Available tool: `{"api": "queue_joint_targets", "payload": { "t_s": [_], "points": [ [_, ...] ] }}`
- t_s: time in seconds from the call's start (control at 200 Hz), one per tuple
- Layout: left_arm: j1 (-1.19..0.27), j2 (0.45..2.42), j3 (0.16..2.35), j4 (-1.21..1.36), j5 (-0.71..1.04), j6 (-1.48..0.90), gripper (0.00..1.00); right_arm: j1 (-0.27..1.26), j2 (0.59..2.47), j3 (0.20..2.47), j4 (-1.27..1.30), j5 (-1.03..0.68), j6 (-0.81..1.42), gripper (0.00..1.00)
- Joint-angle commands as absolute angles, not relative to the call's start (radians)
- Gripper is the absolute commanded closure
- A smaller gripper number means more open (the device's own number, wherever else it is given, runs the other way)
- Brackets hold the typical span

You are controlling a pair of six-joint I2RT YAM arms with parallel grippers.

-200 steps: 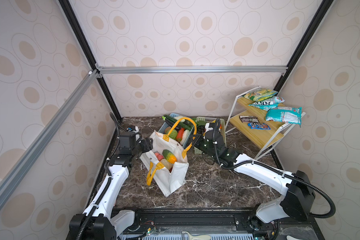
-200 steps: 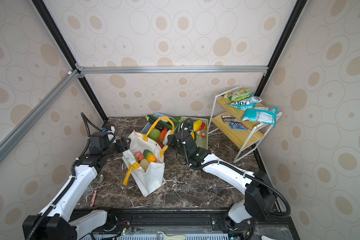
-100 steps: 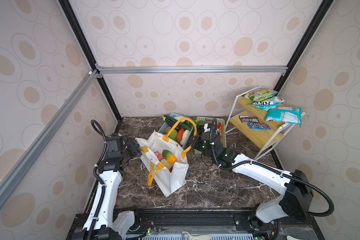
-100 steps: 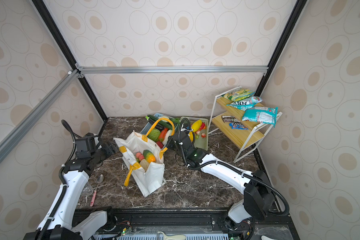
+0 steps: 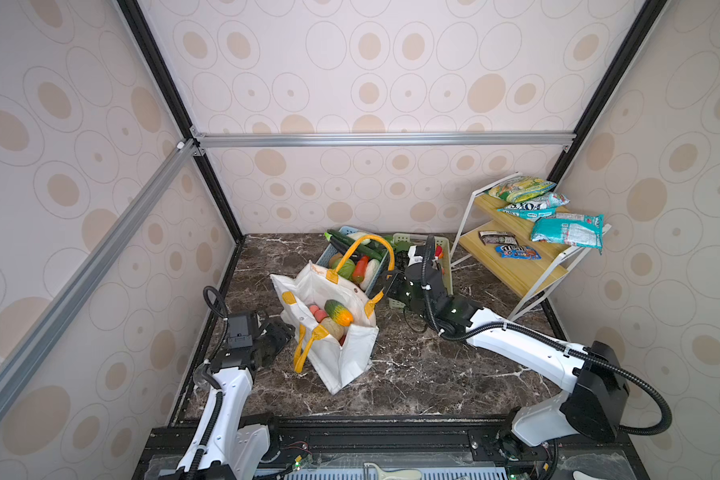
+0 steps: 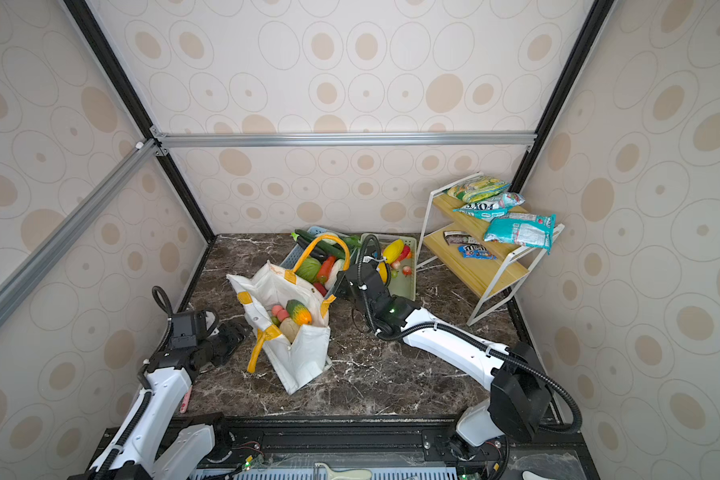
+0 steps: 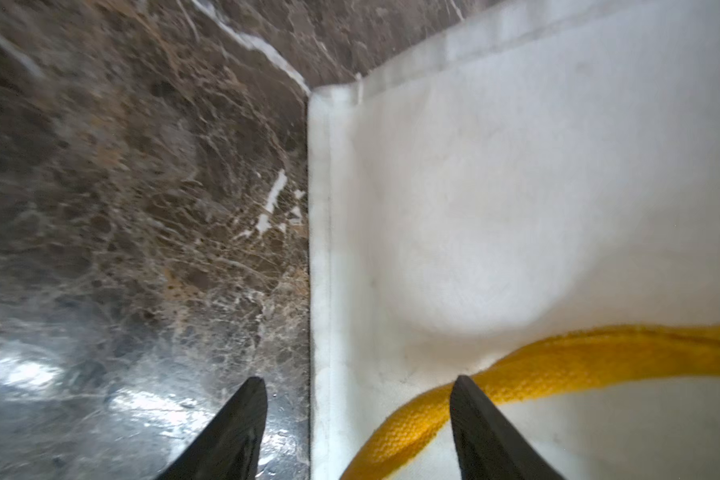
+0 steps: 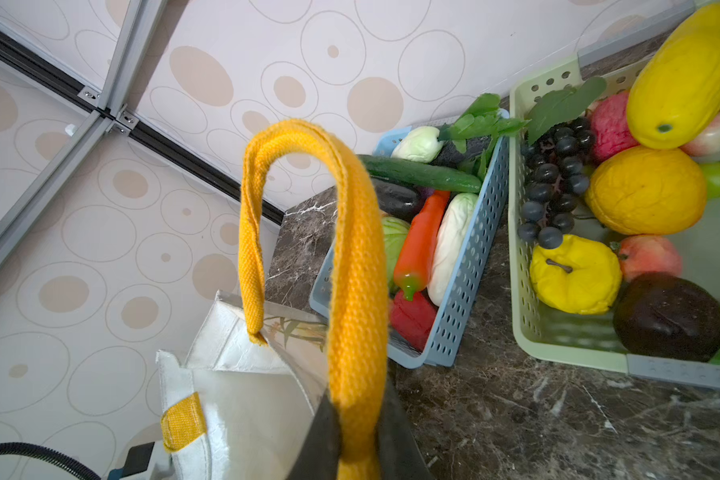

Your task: Place the food into the grocery bag and tie it

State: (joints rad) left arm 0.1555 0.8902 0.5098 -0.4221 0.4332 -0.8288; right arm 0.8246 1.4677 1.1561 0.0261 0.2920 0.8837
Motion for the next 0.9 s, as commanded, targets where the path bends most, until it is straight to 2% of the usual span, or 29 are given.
{"api": "queue_joint_targets", "payload": {
  "t_s": [0.0,0.27,0.53,0.61,0.82,0.895],
  "points": [
    [0.156,0.9,0.477,-0.34,0.573,-0.86,0.32,0.832,1.446,1.176,0.042,0.308,0.876,0.85],
    [0.118,0.899,0.47,-0.334,0.597,-0.828,0.36,0.837,1.473,1.196,0.046,0.3,0.872,0.85],
    [0.061,0.901,0.433,-0.329,0.533,-0.836,0.38,0.844,1.491,1.208,0.054,0.293,0.872,0.85],
    [0.06,0.902,0.431,-0.331,0.519,-0.836,0.44,0.844,1.494,1.212,0.053,0.292,0.866,0.85],
    [0.06,0.892,0.428,-0.326,0.507,-0.847,0.76,0.844,1.499,1.218,0.05,0.294,0.858,0.85],
    [0.06,0.882,0.422,-0.316,0.504,-0.861,0.81,0.845,1.497,1.218,0.049,0.295,0.855,0.85]
  ]
}}
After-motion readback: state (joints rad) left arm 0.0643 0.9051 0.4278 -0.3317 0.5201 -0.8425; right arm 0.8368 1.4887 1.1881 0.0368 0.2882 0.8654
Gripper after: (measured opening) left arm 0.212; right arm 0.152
